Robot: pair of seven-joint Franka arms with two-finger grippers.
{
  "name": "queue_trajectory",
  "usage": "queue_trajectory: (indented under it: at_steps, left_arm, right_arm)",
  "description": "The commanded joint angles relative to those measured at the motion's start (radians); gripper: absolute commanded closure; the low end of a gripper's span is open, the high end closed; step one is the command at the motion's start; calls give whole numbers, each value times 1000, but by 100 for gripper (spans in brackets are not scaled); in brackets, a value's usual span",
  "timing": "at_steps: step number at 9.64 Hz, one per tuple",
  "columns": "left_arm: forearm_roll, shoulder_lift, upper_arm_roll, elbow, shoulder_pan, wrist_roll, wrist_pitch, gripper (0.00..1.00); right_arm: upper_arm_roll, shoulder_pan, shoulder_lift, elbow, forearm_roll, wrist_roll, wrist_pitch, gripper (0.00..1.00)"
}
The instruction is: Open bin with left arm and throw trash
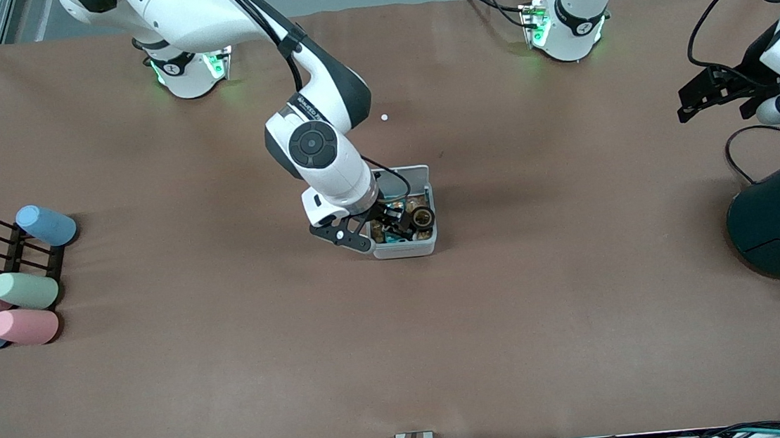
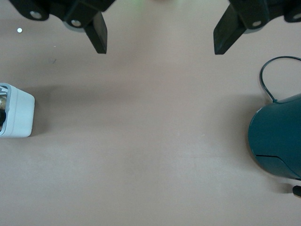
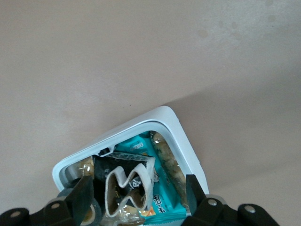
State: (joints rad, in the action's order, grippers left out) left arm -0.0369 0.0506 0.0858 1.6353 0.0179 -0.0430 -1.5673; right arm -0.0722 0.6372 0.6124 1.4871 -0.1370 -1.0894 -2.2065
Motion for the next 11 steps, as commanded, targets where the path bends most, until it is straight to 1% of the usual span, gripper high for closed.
queue_trajectory:
  at_steps: [1, 2, 3, 4, 5, 6, 8, 9, 10, 11]
  left_arm:
    - [-9, -40, -3, -52, 51, 17, 9, 0]
    - [-9, -61, -3, -81, 53, 15, 10, 0]
    - [-9, -60, -3, -81, 51, 14, 10, 0]
    - [-8, -58, -3, -81, 51, 11, 10, 0]
    - [-6, -58, -5, -80, 51, 15, 13, 0]
    - [-6, -57, -3, -81, 50, 15, 24, 0]
    - [-6, -54, 5, -81, 45, 15, 24, 0]
    - [-6, -54, 6, -83, 46, 17, 24, 0]
    - [-6, -54, 6, -83, 48, 18, 24, 0]
    - [-6, -57, 3, -83, 51, 21, 24, 0]
  right_arm:
    - [-9, -80, -81, -15, 23, -4, 153, 5]
    - [-9, -152, -158, -10, 31, 32, 265, 1]
    - [-11, -242, -246, -8, 31, 142, 389, 1]
    - [-11, -322, -325, -2, 31, 236, 483, 1]
    - [-9, -403, -411, 18, 33, 337, 539, 1]
    - [-11, -523, -496, 45, 34, 528, 580, 1]
    - [-9, -734, -621, 50, 37, 917, 739, 0]
    - [-11, -810, -676, 47, 42, 1033, 778, 0]
    - [-11, -861, -721, 42, 49, 1089, 809, 0]
    - [-12, -867, -718, -3, 59, 1083, 811, 0]
